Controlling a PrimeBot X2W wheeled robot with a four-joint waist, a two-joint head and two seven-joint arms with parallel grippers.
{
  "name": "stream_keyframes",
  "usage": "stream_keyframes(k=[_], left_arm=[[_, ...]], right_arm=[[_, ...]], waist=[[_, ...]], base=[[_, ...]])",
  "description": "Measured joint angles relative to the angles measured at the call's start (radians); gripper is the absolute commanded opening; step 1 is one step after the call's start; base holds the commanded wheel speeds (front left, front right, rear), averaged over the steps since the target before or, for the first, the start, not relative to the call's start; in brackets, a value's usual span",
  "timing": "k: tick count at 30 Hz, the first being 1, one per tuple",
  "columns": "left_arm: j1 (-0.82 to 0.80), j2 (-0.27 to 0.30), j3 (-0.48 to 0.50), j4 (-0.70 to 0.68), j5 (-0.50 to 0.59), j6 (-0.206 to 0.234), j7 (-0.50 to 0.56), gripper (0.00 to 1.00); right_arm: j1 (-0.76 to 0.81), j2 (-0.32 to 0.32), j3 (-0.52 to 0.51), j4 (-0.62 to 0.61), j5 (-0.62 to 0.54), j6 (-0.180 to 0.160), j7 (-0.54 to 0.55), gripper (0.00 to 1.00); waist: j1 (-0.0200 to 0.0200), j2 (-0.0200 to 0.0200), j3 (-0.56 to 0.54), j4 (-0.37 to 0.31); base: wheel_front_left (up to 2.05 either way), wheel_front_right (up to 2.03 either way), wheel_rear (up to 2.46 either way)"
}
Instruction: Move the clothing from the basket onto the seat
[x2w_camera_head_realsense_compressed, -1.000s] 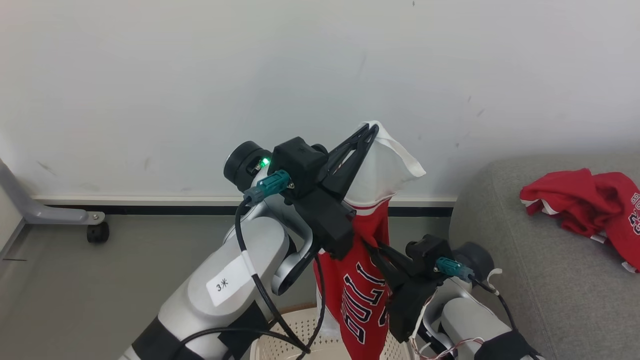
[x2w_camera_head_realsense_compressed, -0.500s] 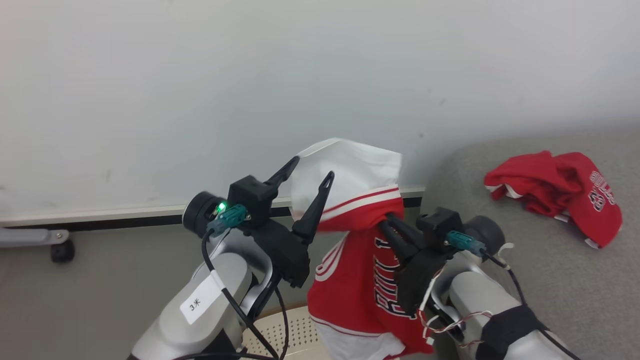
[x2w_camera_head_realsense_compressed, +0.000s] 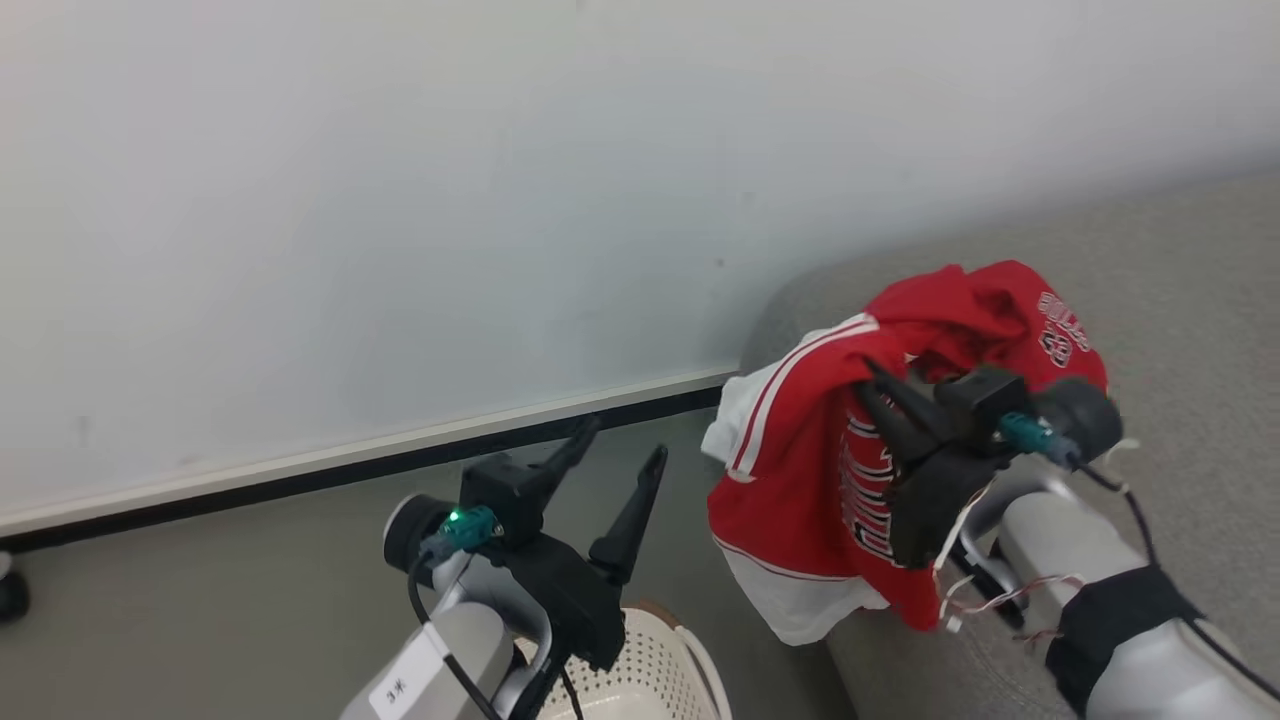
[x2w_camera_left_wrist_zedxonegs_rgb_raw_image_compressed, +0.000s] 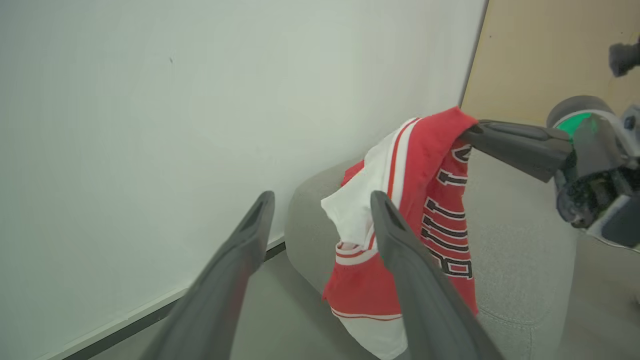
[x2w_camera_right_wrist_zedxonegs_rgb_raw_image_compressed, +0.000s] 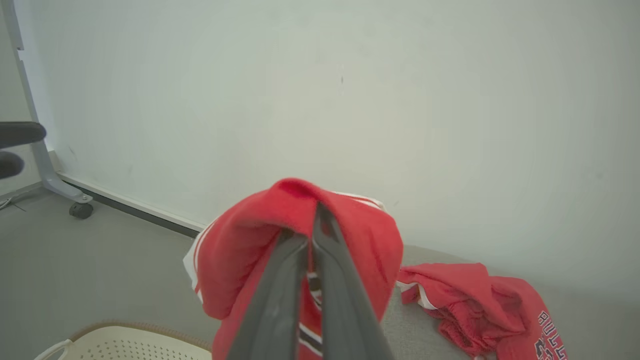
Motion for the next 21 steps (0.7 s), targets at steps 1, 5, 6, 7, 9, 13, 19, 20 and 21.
stream_keyframes(k=[1,5,6,7,9,13,19,20,21], left_arm=[[0.009,-0.003,-0.003,-0.002,0.000,0.000,-0.003,1.00],[0.039,-0.013,-0.016,-0.009,-0.001,-0.001,-0.011,1.00],[0.047,-0.017,-0.020,-0.012,-0.001,-0.001,-0.012,1.00],[0.053,-0.020,-0.028,-0.013,-0.001,-0.001,-0.012,1.00],[0.063,-0.026,-0.040,-0.018,-0.001,-0.006,-0.012,1.00],[0.072,-0.034,-0.066,-0.034,0.000,-0.008,-0.013,1.00],[0.090,-0.036,-0.094,-0.070,0.011,-0.007,-0.020,1.00],[0.090,-0.036,-0.099,-0.075,0.014,-0.007,-0.020,1.00],[0.090,-0.036,-0.102,-0.082,0.016,-0.004,-0.021,1.00]], right_arm=[[-0.006,-0.011,-0.005,-0.007,-0.004,0.000,0.000,0.00],[-0.023,-0.056,-0.023,-0.031,-0.006,0.000,-0.001,0.00],[-0.026,-0.068,-0.028,-0.038,-0.007,0.000,-0.001,0.00],[-0.027,-0.080,-0.032,-0.046,-0.007,0.000,-0.002,0.00],[-0.027,-0.102,-0.045,-0.059,-0.007,0.000,-0.006,0.00],[-0.036,-0.146,-0.072,-0.085,-0.007,-0.005,-0.008,0.00],[-0.096,-0.200,-0.122,-0.121,-0.002,-0.012,-0.001,0.00],[-0.109,-0.208,-0.131,-0.122,0.001,-0.012,0.002,0.00],[-0.121,-0.217,-0.139,-0.122,0.005,-0.015,0.006,0.00]], waist=[[0.0000,0.0000,0.000,-0.011],[0.0000,0.0000,-0.002,-0.054],[0.0000,0.0000,-0.002,-0.065],[0.0000,0.0000,-0.002,-0.074],[0.0000,0.0000,-0.002,-0.093],[-0.0001,0.0000,0.003,-0.120],[-0.0002,0.0000,0.036,-0.128],[-0.0002,0.0000,0.042,-0.128],[-0.0002,0.0000,0.049,-0.128]], base=[[0.00,0.00,0.00],[0.00,0.00,0.00],[0.00,0.00,0.00],[0.00,0.00,0.00],[0.00,0.00,0.00],[0.00,0.00,0.00],[0.00,0.00,0.00],[0.00,0.00,0.00],[0.00,0.00,0.00]])
